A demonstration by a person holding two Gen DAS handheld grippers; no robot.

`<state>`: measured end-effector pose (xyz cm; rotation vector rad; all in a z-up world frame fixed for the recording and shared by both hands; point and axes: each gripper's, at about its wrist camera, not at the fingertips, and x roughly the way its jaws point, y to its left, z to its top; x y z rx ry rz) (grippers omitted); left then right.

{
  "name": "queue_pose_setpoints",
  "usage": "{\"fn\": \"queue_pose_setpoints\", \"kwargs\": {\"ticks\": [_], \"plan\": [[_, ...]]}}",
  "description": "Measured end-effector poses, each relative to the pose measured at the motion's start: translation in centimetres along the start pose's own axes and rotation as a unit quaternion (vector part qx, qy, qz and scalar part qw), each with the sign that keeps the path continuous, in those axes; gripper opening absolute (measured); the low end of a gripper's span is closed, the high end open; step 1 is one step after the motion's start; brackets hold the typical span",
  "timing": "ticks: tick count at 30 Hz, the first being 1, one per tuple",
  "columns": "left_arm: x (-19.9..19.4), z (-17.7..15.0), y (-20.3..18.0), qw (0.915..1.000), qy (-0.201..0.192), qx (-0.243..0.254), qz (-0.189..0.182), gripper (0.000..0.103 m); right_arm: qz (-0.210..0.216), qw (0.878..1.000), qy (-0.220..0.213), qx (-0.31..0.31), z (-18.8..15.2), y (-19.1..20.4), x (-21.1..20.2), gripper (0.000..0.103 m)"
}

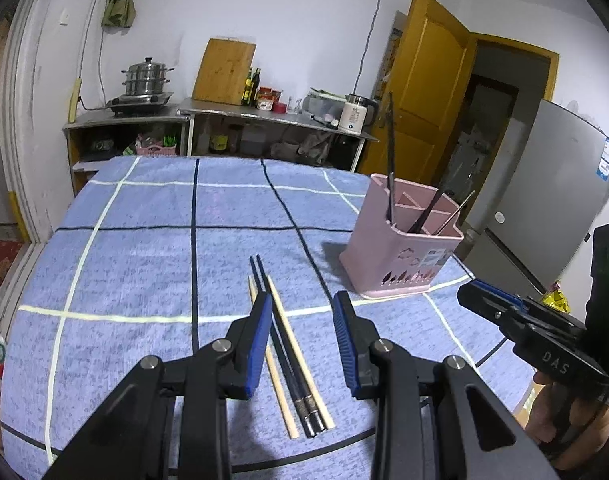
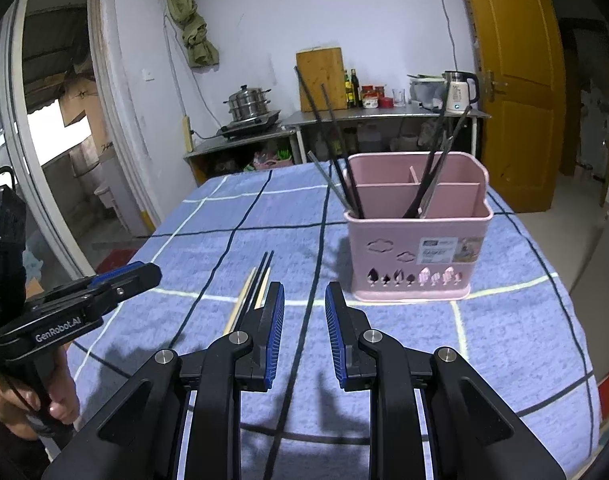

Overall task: Organize utensils
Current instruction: 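Withdraw the right gripper from the basket toward the chopsticks on the cloth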

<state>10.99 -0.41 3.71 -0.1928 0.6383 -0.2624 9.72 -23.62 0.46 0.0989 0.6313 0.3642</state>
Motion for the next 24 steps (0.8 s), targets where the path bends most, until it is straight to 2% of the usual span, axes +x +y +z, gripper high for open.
{"fn": "queue_pose_setpoints", "kwargs": {"ticks": [7,24], "plan": [[2.6,-1.2,1.5,0.9994,0.031,-0.011,0.014,0.033,0.009,1.000,0.022,-0.006,-0.8,0.6,1.8,0.022],[11.9,-2.3,3.6,0.9927,0.111,-0.017,0.042,0.031,0.026,0.996,0.082,-0.010,-2.2,1.2,7.8,0.022]]}}
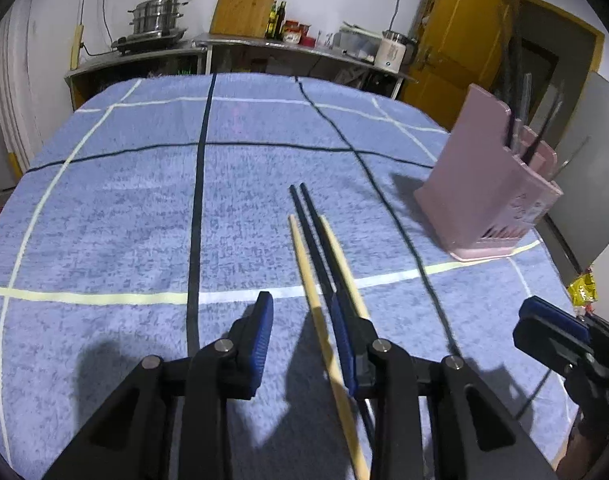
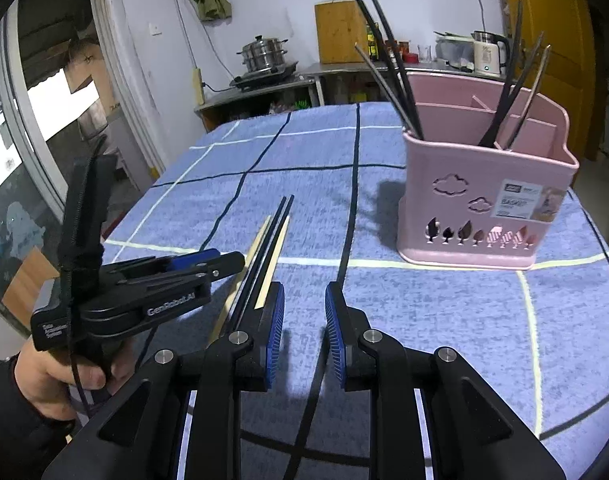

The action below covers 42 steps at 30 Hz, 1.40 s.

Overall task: Organize utensils
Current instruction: 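Withdraw the right gripper from the basket toward the chopsticks on the cloth, then lower the right gripper onto a light wooden chopstick and close on it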

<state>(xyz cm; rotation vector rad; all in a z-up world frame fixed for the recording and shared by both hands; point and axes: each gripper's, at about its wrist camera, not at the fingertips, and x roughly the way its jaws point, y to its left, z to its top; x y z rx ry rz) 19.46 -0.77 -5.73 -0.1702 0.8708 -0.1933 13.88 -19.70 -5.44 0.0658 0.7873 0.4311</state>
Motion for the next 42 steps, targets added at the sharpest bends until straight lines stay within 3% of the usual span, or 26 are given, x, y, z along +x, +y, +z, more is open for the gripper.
{"fn": "queue_pose_setpoints", "kwargs": {"ticks": [6,13,27,42], "plan": [[0.8,0.0,-0.3,0.9999,0.004,0.011,0.011,0.028,0.000,1.000,0.007,0.001,0.2,-0.1,0.9,0.022],[0.4,0.0,0.2,0.9997,0.006,0.011,0.022,0.017,0.005,1.000,0.015,-0.008,0.5,0.8,2.1,0.022],[-1.1,-1.0,3.7,0.9991,0.000,-0.032,0.027,0.016,0.005,0.998,0.063,-0.030,1.4,2.8,8.9,0.022],[-1.0,-0.8,4.1,0.9990,-0.002,-0.040,0.018,0.016,-0.032,0.994,0.077,-0.066,1.6,3.8,9.9,0.022]]}}
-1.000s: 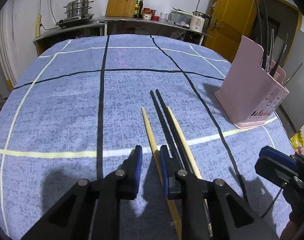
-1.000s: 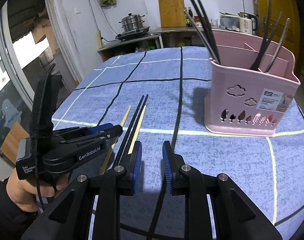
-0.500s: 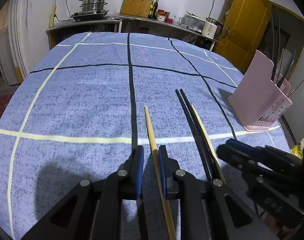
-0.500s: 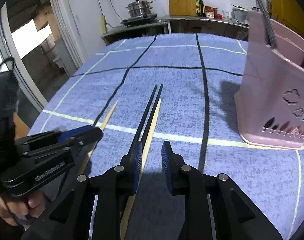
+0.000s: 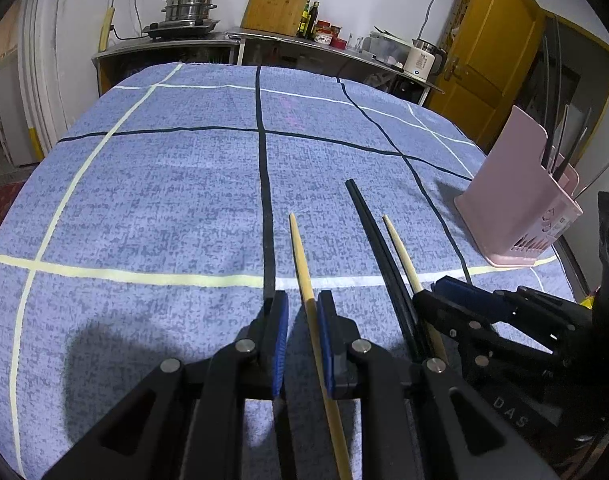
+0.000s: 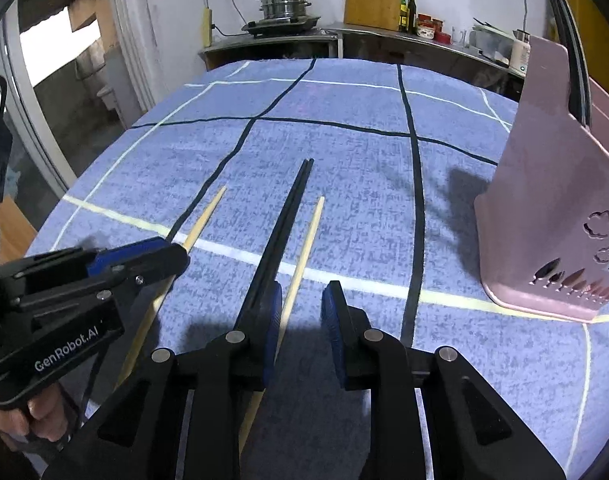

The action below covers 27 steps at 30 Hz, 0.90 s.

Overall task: Organize utensils
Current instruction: 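Lower the right gripper onto a light wooden chopstick and close on it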

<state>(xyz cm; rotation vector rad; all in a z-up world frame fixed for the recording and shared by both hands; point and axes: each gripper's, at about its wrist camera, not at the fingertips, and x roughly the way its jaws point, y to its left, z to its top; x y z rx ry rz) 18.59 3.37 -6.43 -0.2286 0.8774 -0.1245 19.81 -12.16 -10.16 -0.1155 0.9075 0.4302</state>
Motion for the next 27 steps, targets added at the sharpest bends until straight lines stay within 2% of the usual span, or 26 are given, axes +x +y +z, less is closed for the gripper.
{"fn": "queue_pose_setpoints", "kwargs": {"ticks": [5,9,21,25,27], "plan": [[-0.1,0.1,0.4,0.9999,0.005,-0.009,-0.008,0.016,-0.012,1.000,0.003,0.026,-0.1,-1.5,-0.3,0.022],[0.1,0.4,0.7,0.9997,0.009,-0.016,-0.017,0.016,-0.002,0.999,0.006,0.042,0.1,-2.0,-0.2,0.022],[2.1,2.6,0.0,0.9994,0.030,-0.001,-0.017,0.016,-0.012,0.998,0.007,0.059,2.7,-2.6,1.7,0.022],[2.4,3.0,-0.4,0.9994,0.031,0.013,-0.009,0.016,-0.024,0.998,0.011,0.055,3.4,-2.4,2.2,0.011],[2.6,3.2,-0.7,0.9992,0.034,0.018,-0.006,0.016,-0.019,0.998,0.014,0.056,3.6,-2.6,2.3,0.010]]}}
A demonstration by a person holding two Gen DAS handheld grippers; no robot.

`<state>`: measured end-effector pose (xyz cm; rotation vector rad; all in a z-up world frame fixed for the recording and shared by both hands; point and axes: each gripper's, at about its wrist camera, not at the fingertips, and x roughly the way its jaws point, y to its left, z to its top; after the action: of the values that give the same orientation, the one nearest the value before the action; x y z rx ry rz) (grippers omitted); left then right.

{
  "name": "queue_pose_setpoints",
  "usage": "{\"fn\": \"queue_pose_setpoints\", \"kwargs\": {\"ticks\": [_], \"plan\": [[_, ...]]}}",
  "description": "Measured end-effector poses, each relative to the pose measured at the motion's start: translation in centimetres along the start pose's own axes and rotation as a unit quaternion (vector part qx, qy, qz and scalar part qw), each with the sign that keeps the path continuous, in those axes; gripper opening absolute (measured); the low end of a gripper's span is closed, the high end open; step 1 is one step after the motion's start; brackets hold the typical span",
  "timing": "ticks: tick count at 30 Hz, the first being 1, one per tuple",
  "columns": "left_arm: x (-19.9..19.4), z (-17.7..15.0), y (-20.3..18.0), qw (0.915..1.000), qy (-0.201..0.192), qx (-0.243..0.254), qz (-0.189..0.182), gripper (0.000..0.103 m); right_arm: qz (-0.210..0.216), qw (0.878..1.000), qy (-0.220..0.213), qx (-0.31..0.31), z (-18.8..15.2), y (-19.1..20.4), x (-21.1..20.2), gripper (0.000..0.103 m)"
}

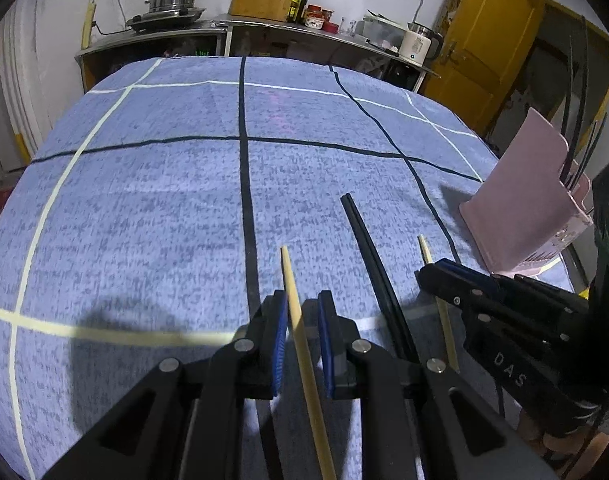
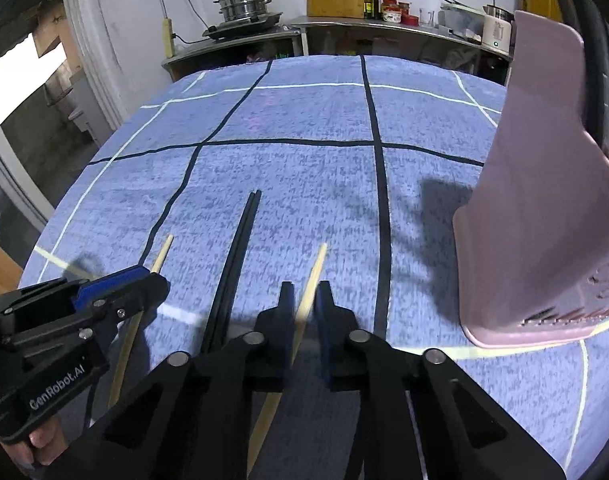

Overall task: Organize utensils
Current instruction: 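Lower the right gripper onto a light wooden chopstick and close on it, then carry the wooden chopstick with the right gripper above the pink basket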

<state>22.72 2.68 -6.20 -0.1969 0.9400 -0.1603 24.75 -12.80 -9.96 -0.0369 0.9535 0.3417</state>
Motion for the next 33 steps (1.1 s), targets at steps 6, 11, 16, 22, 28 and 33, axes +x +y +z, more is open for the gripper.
{"fn": "queue_pose_setpoints", "kwargs": {"ticks": [6,11,16,22,28,33], "plan": [[0.3,0.5,-0.2,0.9999,0.007,0.010,0.007,0.015,0.002,1.000,0.008,-0.007,0.8,0.0,0.5,0.010],[0.4,0.6,-0.2,0.9999,0.010,0.012,0.007,0.015,0.003,1.000,0.009,-0.008,0.9,0.1,0.7,0.010],[0.5,0.9,-0.1,0.9999,0.010,0.005,0.010,0.007,0.010,1.000,0.011,-0.004,0.9,0.0,0.6,0.006],[-0.2,1.1,0.0,1.0000,0.007,-0.001,0.000,0.006,0.026,1.000,0.000,-0.005,0.7,0.5,-0.9,0.006],[-3.8,1.7,-0.4,0.9996,-0.025,0.008,-0.009,0.006,0.040,0.998,-0.038,-0.011,1.0,0.8,-4.8,0.006],[-7.3,2.6,-1.1,0.9980,-0.058,0.019,-0.018,0.006,0.050,0.996,-0.070,-0.011,1.7,0.9,-8.5,0.006]]}}
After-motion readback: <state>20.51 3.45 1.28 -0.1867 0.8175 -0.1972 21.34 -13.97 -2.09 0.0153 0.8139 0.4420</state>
